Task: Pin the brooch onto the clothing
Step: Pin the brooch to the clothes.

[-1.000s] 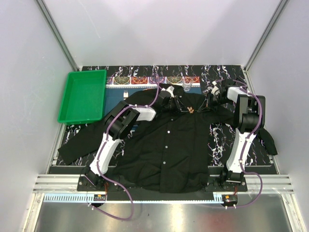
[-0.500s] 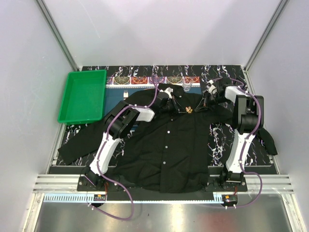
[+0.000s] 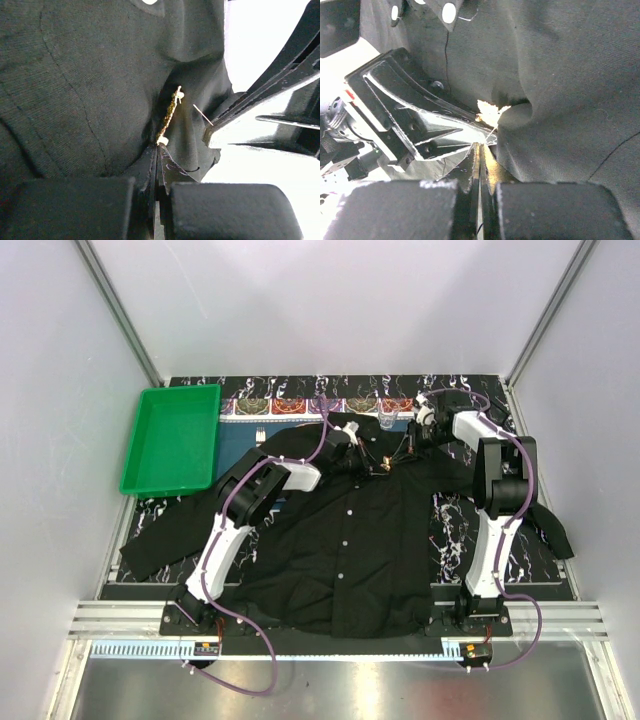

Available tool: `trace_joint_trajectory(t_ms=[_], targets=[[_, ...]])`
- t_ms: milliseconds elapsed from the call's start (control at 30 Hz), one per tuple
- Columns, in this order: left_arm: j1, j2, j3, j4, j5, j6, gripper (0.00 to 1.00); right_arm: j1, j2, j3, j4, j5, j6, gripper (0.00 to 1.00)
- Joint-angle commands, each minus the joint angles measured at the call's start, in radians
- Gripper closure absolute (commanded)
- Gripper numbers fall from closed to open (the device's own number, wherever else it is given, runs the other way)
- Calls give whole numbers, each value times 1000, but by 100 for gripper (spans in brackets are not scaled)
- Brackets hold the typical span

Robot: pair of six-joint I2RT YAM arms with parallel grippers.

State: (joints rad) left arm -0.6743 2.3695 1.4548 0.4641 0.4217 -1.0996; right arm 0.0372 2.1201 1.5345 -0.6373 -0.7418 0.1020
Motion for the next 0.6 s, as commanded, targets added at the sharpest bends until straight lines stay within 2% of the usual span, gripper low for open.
trace_joint_trajectory(t_ms=[0, 233, 467, 567], targets=[[-4, 31, 39, 4, 35, 4, 100, 23, 4, 55, -35, -8, -13, 100], [2, 8, -7, 41, 8, -17, 100, 27, -2, 52, -50, 50, -27, 100], [19, -15, -62, 143, 6, -65, 100, 27, -32, 29, -52, 87, -30, 100], [25, -33, -85, 171, 11, -68, 96, 21, -45, 15, -52, 87, -36, 100]])
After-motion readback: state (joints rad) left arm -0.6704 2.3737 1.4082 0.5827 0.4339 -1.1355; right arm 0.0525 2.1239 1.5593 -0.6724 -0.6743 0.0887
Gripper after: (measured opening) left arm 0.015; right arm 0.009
